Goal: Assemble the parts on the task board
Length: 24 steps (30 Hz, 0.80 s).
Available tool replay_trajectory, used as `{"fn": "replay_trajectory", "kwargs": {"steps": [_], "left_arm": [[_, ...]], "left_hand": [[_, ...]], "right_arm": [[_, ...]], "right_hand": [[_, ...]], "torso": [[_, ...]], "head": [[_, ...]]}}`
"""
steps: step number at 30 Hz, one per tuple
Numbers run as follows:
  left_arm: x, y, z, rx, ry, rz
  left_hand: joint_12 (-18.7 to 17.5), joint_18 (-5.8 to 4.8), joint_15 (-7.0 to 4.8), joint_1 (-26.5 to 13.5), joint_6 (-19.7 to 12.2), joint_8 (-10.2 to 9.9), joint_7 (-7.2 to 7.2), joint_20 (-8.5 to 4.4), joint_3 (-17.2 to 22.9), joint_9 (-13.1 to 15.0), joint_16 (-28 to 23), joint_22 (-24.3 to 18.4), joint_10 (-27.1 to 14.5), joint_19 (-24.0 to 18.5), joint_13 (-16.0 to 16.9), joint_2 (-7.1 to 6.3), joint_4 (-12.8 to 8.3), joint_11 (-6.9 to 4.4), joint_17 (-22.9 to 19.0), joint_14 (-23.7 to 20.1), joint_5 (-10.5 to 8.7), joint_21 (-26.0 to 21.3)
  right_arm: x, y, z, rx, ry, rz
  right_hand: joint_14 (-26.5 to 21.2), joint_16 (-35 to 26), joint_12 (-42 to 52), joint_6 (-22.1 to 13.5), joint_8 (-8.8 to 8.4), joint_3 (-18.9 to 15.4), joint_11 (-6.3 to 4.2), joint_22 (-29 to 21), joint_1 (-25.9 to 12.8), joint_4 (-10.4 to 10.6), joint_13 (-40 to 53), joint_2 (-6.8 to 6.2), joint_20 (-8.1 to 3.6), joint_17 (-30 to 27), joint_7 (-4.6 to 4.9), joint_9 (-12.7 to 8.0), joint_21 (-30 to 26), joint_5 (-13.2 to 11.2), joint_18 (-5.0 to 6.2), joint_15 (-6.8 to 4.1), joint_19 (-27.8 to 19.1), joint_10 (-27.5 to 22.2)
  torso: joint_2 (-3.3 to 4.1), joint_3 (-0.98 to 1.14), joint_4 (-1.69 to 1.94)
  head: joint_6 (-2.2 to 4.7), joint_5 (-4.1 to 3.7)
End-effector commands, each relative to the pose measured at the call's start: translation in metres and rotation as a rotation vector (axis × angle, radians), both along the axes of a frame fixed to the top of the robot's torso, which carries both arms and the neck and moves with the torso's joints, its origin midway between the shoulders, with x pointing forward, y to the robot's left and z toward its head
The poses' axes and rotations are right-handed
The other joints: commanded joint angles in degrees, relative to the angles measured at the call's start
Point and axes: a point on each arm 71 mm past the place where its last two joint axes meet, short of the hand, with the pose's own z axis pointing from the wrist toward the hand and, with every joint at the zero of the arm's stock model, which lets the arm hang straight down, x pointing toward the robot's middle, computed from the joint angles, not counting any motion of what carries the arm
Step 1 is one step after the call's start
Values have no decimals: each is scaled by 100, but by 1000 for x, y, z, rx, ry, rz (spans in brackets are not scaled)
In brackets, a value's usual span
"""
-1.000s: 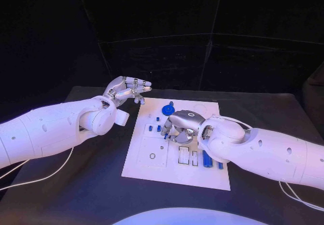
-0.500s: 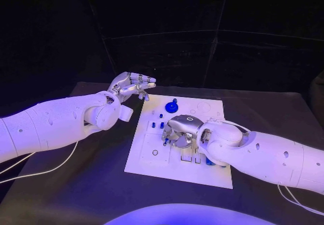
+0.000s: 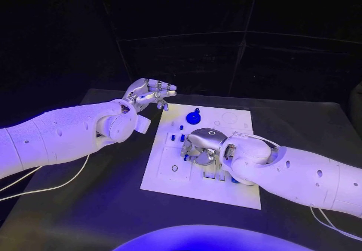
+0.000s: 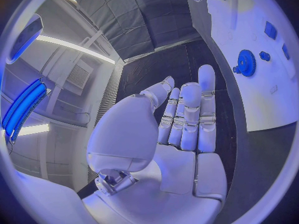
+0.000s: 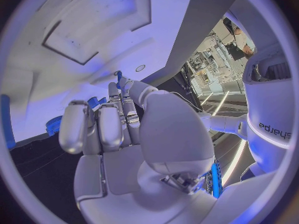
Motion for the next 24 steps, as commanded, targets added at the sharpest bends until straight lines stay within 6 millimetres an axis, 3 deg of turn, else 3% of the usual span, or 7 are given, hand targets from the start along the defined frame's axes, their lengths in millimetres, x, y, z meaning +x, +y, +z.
{"fn": "replay_trajectory", "kwargs": {"steps": [1, 24], "left_arm": [[0, -2, 1, -9, 2, -13], [1, -1, 1, -9, 7, -16]], "left_hand": [[40, 73, 10, -3, -11, 24, 17, 1, 20, -6, -14, -5, -38, -55, -5, -22, 16, 9, -5, -40, 17, -23], [43, 73, 11, -9, -16, 25, 17, 2, 18, -7, -21, -10, -45, -57, -7, -27, 16, 10, -21, -47, 17, -29]], "right_arm": [[-1, 2, 1, -21, -32, 17], [-3, 10, -1, -90, -105, 56]], "right_hand": [[197, 30, 2, -39, -33, 29, 12, -3, -44, -6, 6, -7, 1, -2, 13, -9, 5, 5, 47, 36, -5, -9], [194, 29, -5, -48, -32, 33, 16, -9, -58, -23, 4, -32, 3, -12, 15, -8, 2, 12, 49, 38, -11, -13]], "torso": [[-1, 0, -7], [0, -1, -1]], "head": [[-10, 6], [-55, 13]]}}
